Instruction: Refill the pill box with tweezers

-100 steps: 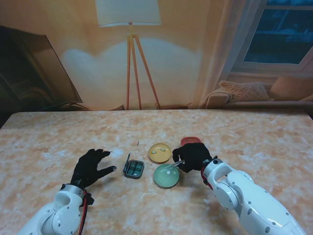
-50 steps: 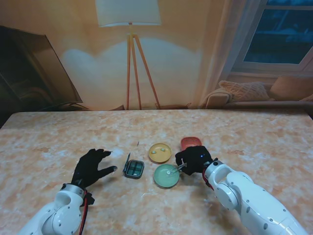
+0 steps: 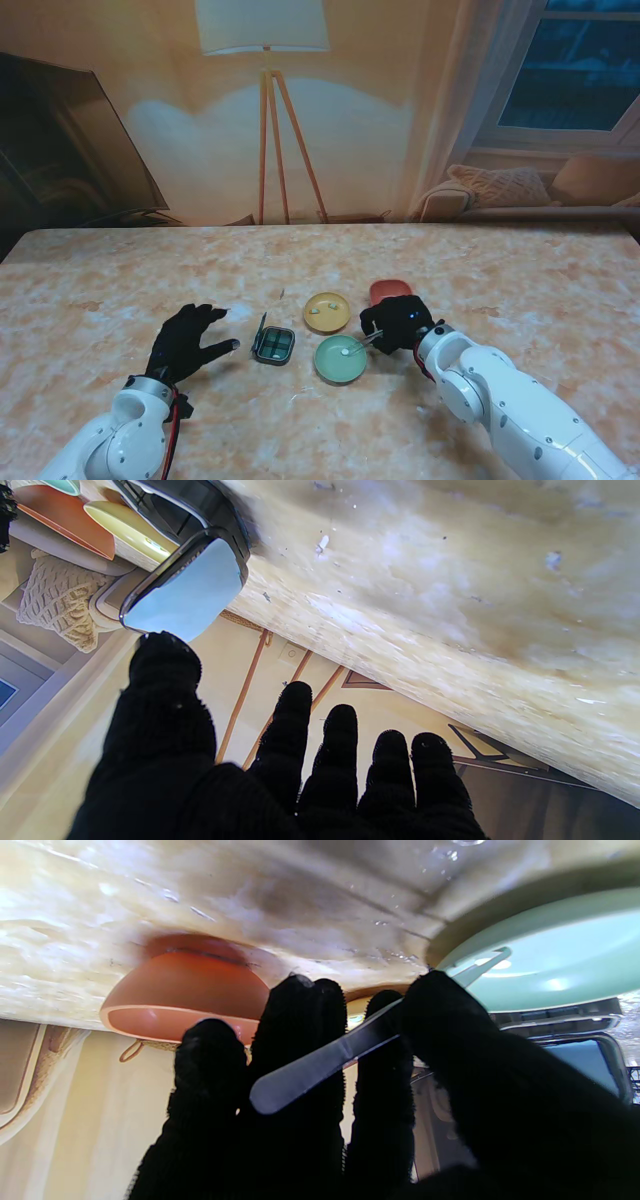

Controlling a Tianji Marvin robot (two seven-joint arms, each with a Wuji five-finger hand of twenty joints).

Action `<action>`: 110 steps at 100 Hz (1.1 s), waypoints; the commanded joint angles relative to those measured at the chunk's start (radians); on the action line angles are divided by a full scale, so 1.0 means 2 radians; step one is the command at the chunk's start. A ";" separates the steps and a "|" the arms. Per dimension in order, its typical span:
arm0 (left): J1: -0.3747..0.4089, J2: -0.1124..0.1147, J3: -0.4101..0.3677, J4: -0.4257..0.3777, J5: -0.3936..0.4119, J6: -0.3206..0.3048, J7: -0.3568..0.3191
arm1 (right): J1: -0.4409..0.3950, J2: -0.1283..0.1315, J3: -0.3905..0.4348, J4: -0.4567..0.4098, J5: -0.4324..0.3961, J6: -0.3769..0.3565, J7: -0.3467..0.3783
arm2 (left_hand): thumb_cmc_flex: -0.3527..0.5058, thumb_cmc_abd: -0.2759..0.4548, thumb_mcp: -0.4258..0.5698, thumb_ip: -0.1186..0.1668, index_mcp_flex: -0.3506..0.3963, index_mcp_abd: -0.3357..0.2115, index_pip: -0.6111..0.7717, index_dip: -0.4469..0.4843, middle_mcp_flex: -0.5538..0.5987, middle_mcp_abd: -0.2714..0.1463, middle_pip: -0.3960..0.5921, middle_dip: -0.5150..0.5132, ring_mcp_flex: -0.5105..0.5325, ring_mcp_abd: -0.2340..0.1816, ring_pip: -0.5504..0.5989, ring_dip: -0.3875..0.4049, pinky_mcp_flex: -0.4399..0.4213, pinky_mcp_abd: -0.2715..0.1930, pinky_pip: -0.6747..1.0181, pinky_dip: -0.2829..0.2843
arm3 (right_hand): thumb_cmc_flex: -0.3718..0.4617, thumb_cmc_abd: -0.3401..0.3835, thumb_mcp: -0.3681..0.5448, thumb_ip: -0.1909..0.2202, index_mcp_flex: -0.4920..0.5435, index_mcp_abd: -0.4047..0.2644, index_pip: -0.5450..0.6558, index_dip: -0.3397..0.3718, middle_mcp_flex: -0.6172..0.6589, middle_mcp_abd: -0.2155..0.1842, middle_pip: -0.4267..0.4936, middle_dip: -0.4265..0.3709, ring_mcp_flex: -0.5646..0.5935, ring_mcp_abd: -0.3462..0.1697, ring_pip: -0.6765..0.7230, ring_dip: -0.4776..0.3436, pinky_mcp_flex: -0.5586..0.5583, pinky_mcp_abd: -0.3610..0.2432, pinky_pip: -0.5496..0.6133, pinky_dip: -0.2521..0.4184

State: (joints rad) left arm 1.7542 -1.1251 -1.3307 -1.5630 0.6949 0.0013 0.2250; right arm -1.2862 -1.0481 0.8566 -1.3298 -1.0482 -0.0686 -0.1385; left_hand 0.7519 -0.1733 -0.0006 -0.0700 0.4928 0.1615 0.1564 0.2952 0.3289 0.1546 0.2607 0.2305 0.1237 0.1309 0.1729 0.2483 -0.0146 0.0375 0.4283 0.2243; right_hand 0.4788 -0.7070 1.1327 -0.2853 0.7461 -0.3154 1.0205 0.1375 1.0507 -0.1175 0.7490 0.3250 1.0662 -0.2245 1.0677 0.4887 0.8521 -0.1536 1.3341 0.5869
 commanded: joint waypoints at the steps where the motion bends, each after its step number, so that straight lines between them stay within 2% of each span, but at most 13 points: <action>1: 0.001 -0.001 0.000 -0.001 0.000 0.001 -0.006 | -0.002 -0.003 -0.003 0.003 0.001 0.002 0.005 | 0.006 0.014 -0.009 0.012 0.007 -0.001 -0.006 -0.003 0.001 -0.011 0.002 0.003 -0.004 -0.011 -0.001 0.003 -0.004 -0.018 0.000 0.005 | -0.002 -0.011 0.019 -0.003 -0.004 -0.020 0.018 0.006 -0.001 0.021 0.006 0.009 -0.006 -0.028 0.000 0.011 -0.001 -0.024 0.000 0.003; 50: -0.001 -0.001 0.002 0.002 -0.001 -0.001 -0.006 | 0.008 -0.005 -0.016 0.005 0.005 0.009 0.008 | 0.007 0.014 -0.009 0.011 0.011 -0.002 -0.003 -0.003 0.003 -0.012 0.003 0.004 -0.002 -0.011 0.001 0.003 -0.005 -0.018 0.006 0.007 | 0.000 -0.011 0.021 -0.002 0.000 -0.021 0.019 0.007 0.002 0.020 0.006 0.009 -0.003 -0.027 0.001 0.014 -0.001 -0.023 0.004 0.003; 85: 0.000 -0.002 0.002 0.002 -0.001 -0.001 -0.003 | 0.009 -0.005 -0.022 0.011 0.005 0.013 0.002 | 0.008 0.014 -0.009 0.011 0.013 -0.001 0.000 -0.002 0.007 -0.011 0.005 0.005 0.000 -0.010 0.002 0.003 -0.005 -0.018 0.008 0.008 | 0.029 0.012 0.018 0.002 0.049 -0.044 0.043 0.005 0.046 0.017 0.021 0.007 0.029 -0.036 0.025 0.022 0.023 -0.028 0.030 0.011; 110: 0.000 -0.002 0.002 0.003 -0.001 -0.002 -0.002 | 0.008 -0.006 -0.019 0.006 0.003 0.010 -0.004 | 0.008 0.013 -0.009 0.011 0.012 0.000 -0.002 -0.003 0.007 -0.010 0.005 0.005 0.000 -0.010 0.003 0.003 -0.005 -0.018 0.009 0.009 | 0.028 0.005 0.026 0.008 0.076 -0.048 0.056 0.006 0.066 0.025 0.041 0.003 0.053 -0.037 0.042 0.031 0.043 -0.026 0.052 0.018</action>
State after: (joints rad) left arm 1.7509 -1.1260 -1.3271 -1.5571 0.6930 -0.0007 0.2326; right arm -1.2626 -1.0530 0.8185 -1.3112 -1.0372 -0.0450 -0.1559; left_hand 0.7519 -0.1733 -0.0006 -0.0700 0.4928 0.1615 0.1564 0.2951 0.3290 0.1450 0.2613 0.2309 0.1248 0.1307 0.1729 0.2483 -0.0146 0.0374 0.4400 0.2246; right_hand 0.4700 -0.7087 1.1305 -0.2860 0.7864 -0.3211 1.0208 0.1294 1.1259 -0.1264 0.7983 0.3250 1.1389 -0.2245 1.1042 0.5166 0.9139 -0.1536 1.3897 0.5985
